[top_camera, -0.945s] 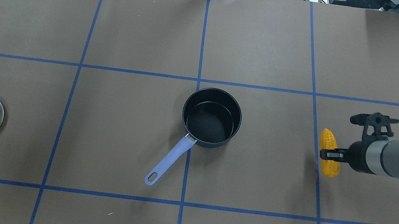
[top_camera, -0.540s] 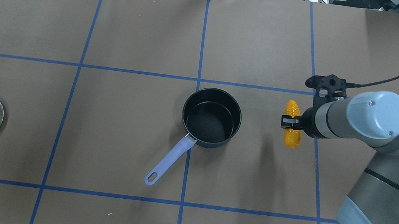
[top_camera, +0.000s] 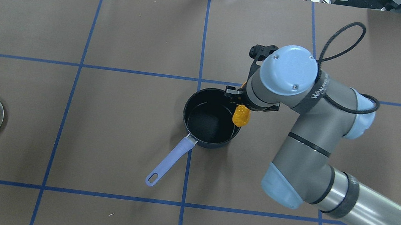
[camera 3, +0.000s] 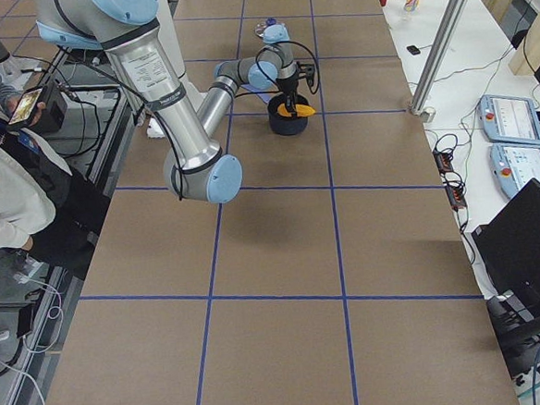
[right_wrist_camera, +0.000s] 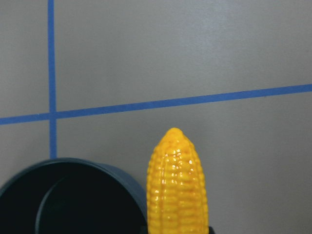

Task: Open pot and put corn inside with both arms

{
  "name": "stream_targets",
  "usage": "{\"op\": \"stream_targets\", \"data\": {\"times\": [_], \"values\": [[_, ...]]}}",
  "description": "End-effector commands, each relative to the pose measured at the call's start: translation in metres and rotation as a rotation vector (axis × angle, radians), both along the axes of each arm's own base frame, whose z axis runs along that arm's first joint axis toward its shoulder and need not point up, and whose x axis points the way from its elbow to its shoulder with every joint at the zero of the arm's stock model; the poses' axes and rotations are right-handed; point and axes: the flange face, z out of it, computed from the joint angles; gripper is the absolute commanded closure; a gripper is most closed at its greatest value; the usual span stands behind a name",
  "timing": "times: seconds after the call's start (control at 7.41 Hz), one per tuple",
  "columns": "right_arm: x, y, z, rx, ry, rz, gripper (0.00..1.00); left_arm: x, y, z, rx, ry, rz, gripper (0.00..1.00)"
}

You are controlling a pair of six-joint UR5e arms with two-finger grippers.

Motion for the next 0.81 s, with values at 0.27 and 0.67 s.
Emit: {"op": "stream_targets", "data": {"times": [0.27, 0.67], "values": [[-0.071, 0.009, -0.016, -0.015, 0.043, 0.079, 0.00, 0.000, 0.003, 0.002, -0.005, 0.004, 0.001, 0.02], [-0.066, 0.012, -0.016, -0.008, 0.043, 0.081, 0.00, 0.000, 0.006, 0.007, -0.014, -0.001, 0.001, 0.02]]}}
